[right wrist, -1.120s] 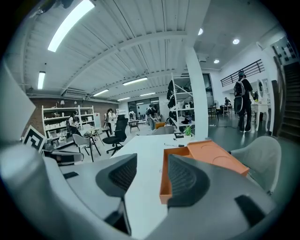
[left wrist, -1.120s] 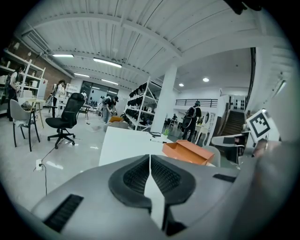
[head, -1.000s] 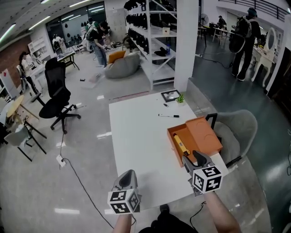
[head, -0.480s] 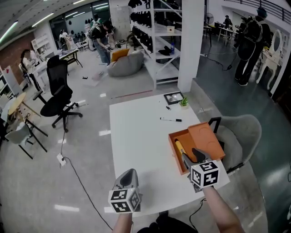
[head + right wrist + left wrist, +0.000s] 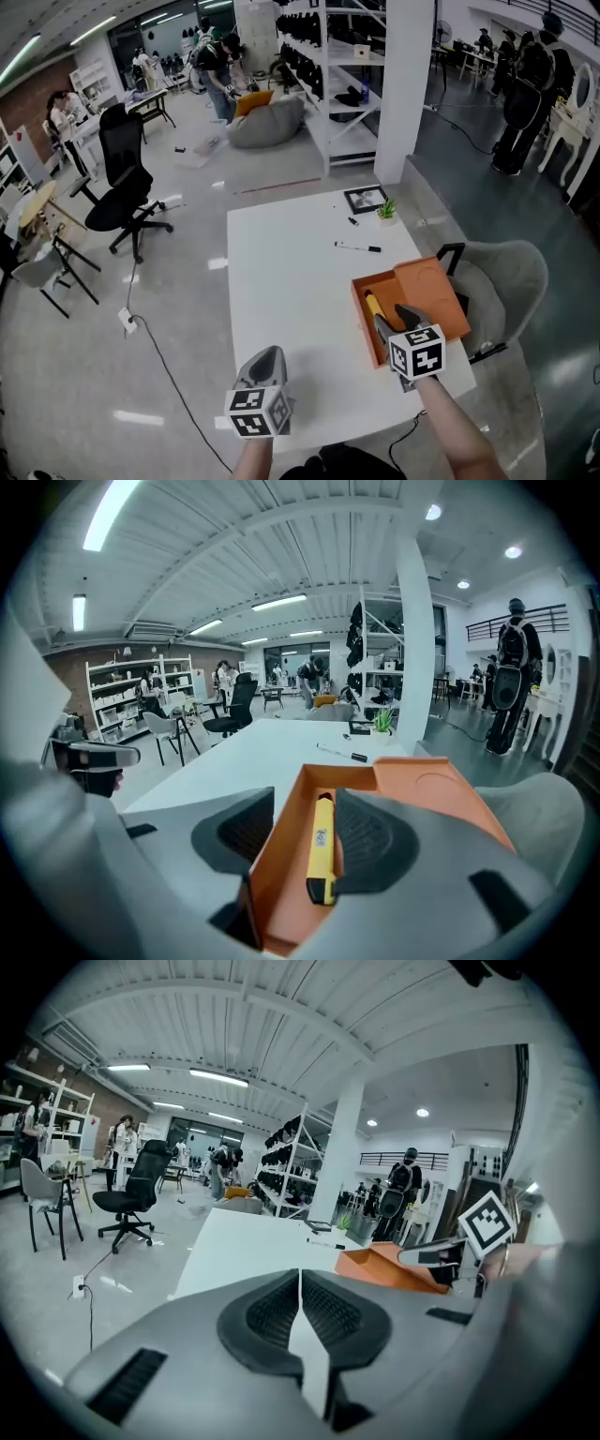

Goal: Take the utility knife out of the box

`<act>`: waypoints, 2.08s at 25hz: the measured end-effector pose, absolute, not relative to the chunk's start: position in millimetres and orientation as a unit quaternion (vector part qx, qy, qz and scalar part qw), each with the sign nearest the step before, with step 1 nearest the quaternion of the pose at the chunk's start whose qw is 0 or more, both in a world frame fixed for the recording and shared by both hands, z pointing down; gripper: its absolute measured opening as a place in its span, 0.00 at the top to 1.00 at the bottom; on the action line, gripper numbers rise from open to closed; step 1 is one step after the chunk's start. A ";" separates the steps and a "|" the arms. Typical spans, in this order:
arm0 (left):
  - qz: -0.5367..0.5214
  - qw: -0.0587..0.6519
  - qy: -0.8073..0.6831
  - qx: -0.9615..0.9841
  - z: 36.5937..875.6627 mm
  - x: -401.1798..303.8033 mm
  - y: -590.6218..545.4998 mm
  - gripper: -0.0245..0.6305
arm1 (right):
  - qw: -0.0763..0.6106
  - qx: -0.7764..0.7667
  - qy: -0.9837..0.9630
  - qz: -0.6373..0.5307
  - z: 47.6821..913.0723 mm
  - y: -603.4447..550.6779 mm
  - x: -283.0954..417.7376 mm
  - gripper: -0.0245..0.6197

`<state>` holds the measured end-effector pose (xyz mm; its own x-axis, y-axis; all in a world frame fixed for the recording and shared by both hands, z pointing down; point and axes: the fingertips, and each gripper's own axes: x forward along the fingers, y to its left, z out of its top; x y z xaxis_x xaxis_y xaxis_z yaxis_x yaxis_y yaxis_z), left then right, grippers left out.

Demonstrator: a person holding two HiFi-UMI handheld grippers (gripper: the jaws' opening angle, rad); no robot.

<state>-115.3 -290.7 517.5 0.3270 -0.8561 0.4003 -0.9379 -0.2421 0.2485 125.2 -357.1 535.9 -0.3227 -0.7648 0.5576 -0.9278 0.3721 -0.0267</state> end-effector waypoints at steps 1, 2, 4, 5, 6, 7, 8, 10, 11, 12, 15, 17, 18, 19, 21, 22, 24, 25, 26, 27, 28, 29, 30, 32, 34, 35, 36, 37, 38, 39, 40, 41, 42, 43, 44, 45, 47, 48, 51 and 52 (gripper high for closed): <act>0.091 0.227 -0.574 0.782 518.9 -114.9 -292.2 0.94 | 0.240 0.531 -0.794 0.176 539.8 -360.0 125.4 0.67; 0.092 0.228 -0.574 0.781 520.4 -114.7 -293.7 0.94 | 0.245 0.529 -0.793 0.177 543.5 -363.0 125.4 0.67; 0.093 0.230 -0.576 0.779 522.5 -114.7 -297.1 0.94 | 0.254 0.527 -0.791 0.180 550.3 -369.2 125.0 0.67; 0.093 0.231 -0.576 0.778 523.1 -114.8 -298.8 0.94 | 0.260 0.525 -0.790 0.181 553.3 -372.2 124.8 0.67; 0.094 0.232 -0.577 0.777 523.5 -114.8 -300.4 0.94 | 0.265 0.524 -0.788 0.183 556.1 -375.1 124.9 0.67; 0.094 0.233 -0.578 0.777 523.6 -114.7 -301.8 0.94 | 0.271 0.523 -0.787 0.184 558.7 -377.7 125.2 0.67; 0.094 0.233 -0.579 0.776 523.6 -114.6 -303.0 0.94 | 0.277 0.522 -0.785 0.185 561.4 -380.3 125.6 0.67; 0.094 0.235 -0.581 0.773 524.6 -115.1 -305.5 0.94 | 0.287 0.520 -0.782 0.187 567.6 -385.5 126.1 0.67; 0.094 0.235 -0.583 0.772 525.7 -115.9 -306.8 0.94 | 0.292 0.519 -0.781 0.189 571.3 -388.1 126.1 0.67; 0.094 0.236 -0.584 0.771 526.9 -116.8 -308.2 0.94 | 0.297 0.518 -0.779 0.191 575.3 -390.4 125.9 0.67; 0.094 0.237 -0.587 0.769 528.6 -119.0 -311.7 0.94 | 0.311 0.514 -0.774 0.198 585.4 -395.4 125.2 0.67; 0.095 0.239 -0.588 0.767 529.0 -120.2 -312.5 0.94 | 0.319 0.511 -0.772 0.203 590.5 -397.1 124.2 0.67; 0.095 0.240 -0.589 0.766 529.6 -120.8 -312.8 0.94 | 0.322 0.509 -0.771 0.205 593.2 -398.0 123.2 0.67; 0.096 0.241 -0.590 0.765 530.5 -121.3 -313.3 0.94 | 0.327 0.507 -0.770 0.206 596.2 -399.2 122.2 0.67; 0.097 0.242 -0.592 0.763 532.8 -121.8 -315.0 0.94 | 0.337 0.505 -0.766 0.209 602.7 -402.5 121.6 0.67; 0.098 0.243 -0.592 0.762 533.6 -121.7 -315.9 0.94 | 0.342 0.505 -0.764 0.211 605.5 -404.3 122.1 0.67; 0.098 0.244 -0.592 0.762 533.7 -121.1 -317.5 0.94 | 0.348 0.507 -0.759 0.214 609.7 -407.5 122.8 0.67; 0.098 0.244 -0.593 0.761 533.6 -121.6 -318.2 0.94 | 0.351 0.507 -0.757 0.215 611.5 -408.9 122.2 0.67; 0.098 0.244 -0.593 0.761 533.8 -122.5 -318.7 0.94 | 0.353 0.507 -0.756 0.217 613.6 -410.2 121.2 0.67; 0.098 0.244 -0.594 0.760 534.5 -123.4 -319.2 0.94 | 0.354 0.507 -0.755 0.218 616.2 -411.3 120.4 0.67; 0.099 0.244 -0.595 0.759 535.6 -124.2 -319.6 0.94 | 0.356 0.507 -0.753 0.221 619.4 -412.0 120.5 0.67; 0.099 0.244 -0.596 0.759 537.2 -124.9 -320.0 0.94 | 0.357 0.507 -0.751 0.225 622.7 -412.4 121.3 0.67; 0.100 0.244 -0.597 0.758 539.0 -125.6 -320.6 0.94 | 0.358 0.507 -0.749 0.229 625.6 -412.8 122.2 0.67; 0.100 0.244 -0.598 0.757 541.1 -126.9 -322.1 0.94 | 0.360 0.507 -0.747 0.236 629.9 -414.4 123.1 0.67; 0.100 0.247 -0.598 0.756 541.0 -127.5 -323.8 0.94 | 0.364 0.504 -0.745 0.242 633.3 -416.1 122.4 0.67; 0.100 0.248 -0.598 0.756 540.6 -127.5 -324.4 0.94 | 0.366 0.502 -0.744 0.244 634.6 -416.7 122.1 0.67; 0.101 0.249 -0.597 0.755 540.4 -127.4 -324.9 0.94 | 0.369 0.500 -0.744 0.246 635.5 -416.9 122.1 0.67; 0.101 0.250 -0.597 0.755 540.3 -127.4 -325.3 0.94 | 0.372 0.500 -0.742 0.247 635.7 -416.9 122.4 0.67; 0.102 0.251 -0.597 0.755 540.6 -127.4 -325.6 0.94 | 0.375 0.500 -0.740 0.248 635.2 -416.6 123.0 0.67; 0.103 0.252 -0.597 0.755 541.0 -127.6 -326.0 0.94 | 0.379 0.501 -0.737 0.250 634.9 -416.3 123.4 0.67; 0.103 0.252 -0.598 0.754 541.5 -127.9 -326.7 0.94 | 0.381 0.501 -0.734 0.255 635.6 -416.1 123.6 0.67; 0.103 0.252 -0.598 0.754 542.3 -128.2 -327.6 0.94 | 0.380 0.501 -0.732 0.262 637.5 -416.0 123.8 0.67; 0.103 0.252 -0.598 0.754 543.3 -128.1 -328.5 0.94 | 0.378 0.502 -0.730 0.270 639.9 -416.4 124.3 0.67; 0.104 0.253 -0.598 0.754 544.6 -127.9 -329.5 0.94 | 0.376 0.504 -0.727 0.276 642.1 -417.2 125.3 0.67; 0.104 0.254 -0.597 0.754 545.8 -127.9 -330.4 0.94 | 0.374 0.507 -0.725 0.278 643.4 -418.3 126.3 0.67; 0.104 0.255 -0.597 0.754 546.7 -128.3 -330.9 0.94 | 0.374 0.509 -0.723 0.278 643.7 -419.3 126.8 0.67; 0.107 0.259 -0.595 0.753 548.2 -129.4 -330.3 0.94 | 0.376 0.514 -0.720 0.276 642.2 -419.6 127.0 0.68; 0.107 0.261 -0.594 0.753 548.5 -129.6 -329.6 0.94 | 0.376 0.516 -0.718 0.275 641.6 -418.9 127.2 0.70; 0.107 0.262 -0.592 0.754 549.3 -127.9 -329.5 0.94 | 0.377 0.519 -0.716 0.276 642.3 -418.0 128.0 0.72; 0.107 0.262 -0.592 0.754 549.5 -126.8 -330.0 0.94 | 0.378 0.519 -0.716 0.275 642.6 -418.5 128.2 0.72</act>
<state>-126.8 -330.0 549.5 0.2759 -0.8369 0.4727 -0.9496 -0.1611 0.2690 128.2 -418.5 642.6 -0.1759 -0.5348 0.8265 -0.9508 0.3099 -0.0018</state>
